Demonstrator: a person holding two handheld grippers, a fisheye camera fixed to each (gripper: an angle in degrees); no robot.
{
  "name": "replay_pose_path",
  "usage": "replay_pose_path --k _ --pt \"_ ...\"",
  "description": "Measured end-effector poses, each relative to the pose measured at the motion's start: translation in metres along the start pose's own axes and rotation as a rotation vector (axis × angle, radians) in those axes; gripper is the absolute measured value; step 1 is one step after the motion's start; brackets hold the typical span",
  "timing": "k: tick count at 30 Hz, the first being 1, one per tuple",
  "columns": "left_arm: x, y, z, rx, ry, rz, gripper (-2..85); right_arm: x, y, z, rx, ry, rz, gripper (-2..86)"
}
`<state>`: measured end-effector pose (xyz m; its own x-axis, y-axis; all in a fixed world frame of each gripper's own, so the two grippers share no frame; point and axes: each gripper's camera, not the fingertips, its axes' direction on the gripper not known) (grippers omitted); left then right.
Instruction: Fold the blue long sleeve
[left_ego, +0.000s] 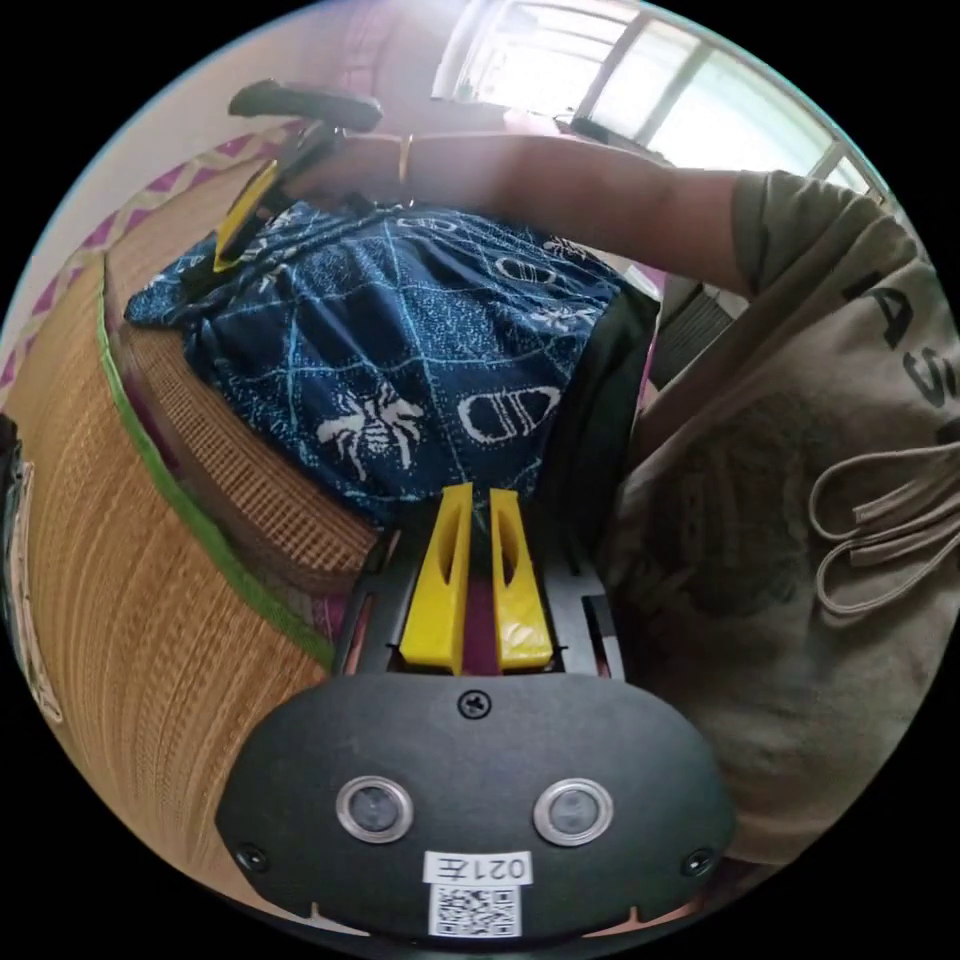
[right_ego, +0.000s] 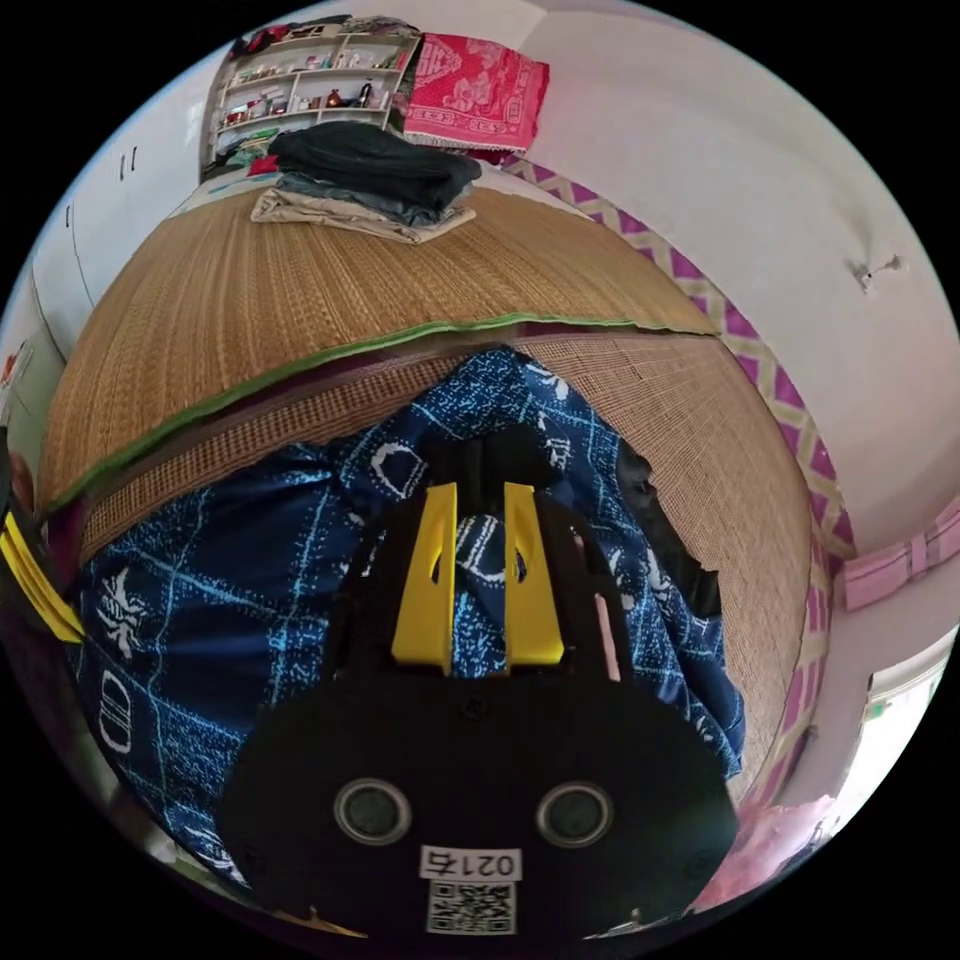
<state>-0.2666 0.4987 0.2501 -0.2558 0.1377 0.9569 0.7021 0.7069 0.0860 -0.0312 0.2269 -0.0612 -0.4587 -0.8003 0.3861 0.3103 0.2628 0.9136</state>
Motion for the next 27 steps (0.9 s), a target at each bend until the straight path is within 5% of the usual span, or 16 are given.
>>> replay_pose_path --k 4,8,14,21,27 --pt "-0.009 0.008 -0.079 0.291 0.146 -0.027 -0.8 0.023 0.016 -0.033 0.073 -0.021 0.100 6.8" --pt "-0.002 -0.006 -0.027 -0.017 0.056 0.000 -0.9 0.036 0.029 -0.053 0.057 0.001 0.112 6.8" --pt "0.022 -0.006 -0.106 0.292 0.187 0.040 -0.9 0.054 0.056 -0.093 0.102 -0.007 0.168 6.4" --pt "0.055 -0.035 -0.062 0.067 0.095 0.069 -0.8 0.048 0.089 -0.128 0.106 -0.053 0.163 6.8" --pt "0.067 -0.019 -0.115 0.169 0.029 -0.017 -0.7 -0.022 0.170 -0.230 0.252 -0.308 -0.109 6.9"
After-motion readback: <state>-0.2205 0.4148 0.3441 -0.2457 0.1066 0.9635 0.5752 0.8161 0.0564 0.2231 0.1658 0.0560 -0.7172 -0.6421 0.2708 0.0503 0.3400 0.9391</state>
